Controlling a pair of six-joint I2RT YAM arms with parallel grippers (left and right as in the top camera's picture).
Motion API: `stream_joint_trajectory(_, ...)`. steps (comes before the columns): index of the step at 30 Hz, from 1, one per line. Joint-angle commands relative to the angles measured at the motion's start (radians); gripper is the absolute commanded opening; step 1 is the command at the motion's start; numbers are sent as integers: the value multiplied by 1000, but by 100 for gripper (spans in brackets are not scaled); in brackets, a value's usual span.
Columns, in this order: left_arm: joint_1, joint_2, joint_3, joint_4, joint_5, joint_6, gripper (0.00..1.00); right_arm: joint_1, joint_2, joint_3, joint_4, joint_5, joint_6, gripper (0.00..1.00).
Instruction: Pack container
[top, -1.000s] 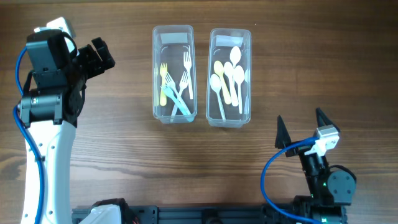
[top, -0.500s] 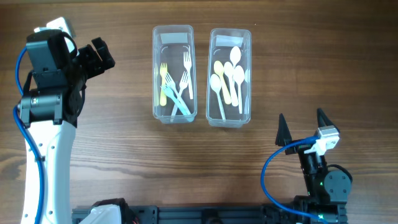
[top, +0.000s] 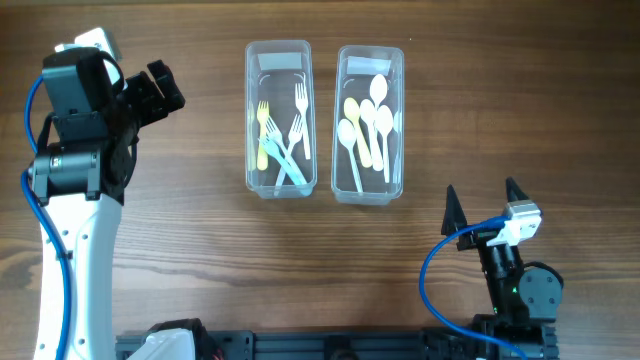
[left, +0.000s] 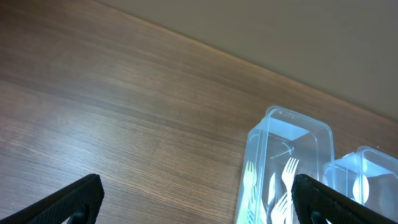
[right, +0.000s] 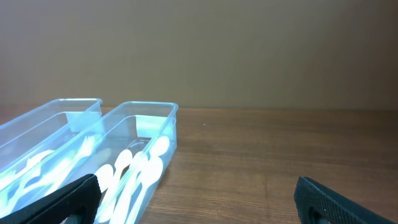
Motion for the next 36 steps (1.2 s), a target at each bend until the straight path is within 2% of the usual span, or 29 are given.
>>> stream_joint_trajectory(1,6,-2,11,3,-10,-2,100,6,-3,-2,2,18,13,100)
stream_joint_trajectory(28,6,-2,7,-1,-10,-2,100,6,-3,-2,2,18,12,100)
stream_joint_trajectory(32,4,-77,7,-34,-10,-2,100,6,-3,-2,2,18,12,100)
stream_joint_trajectory(36,4,-229,7,-79,-10,-2,100,6,-3,-2,2,18,12,100)
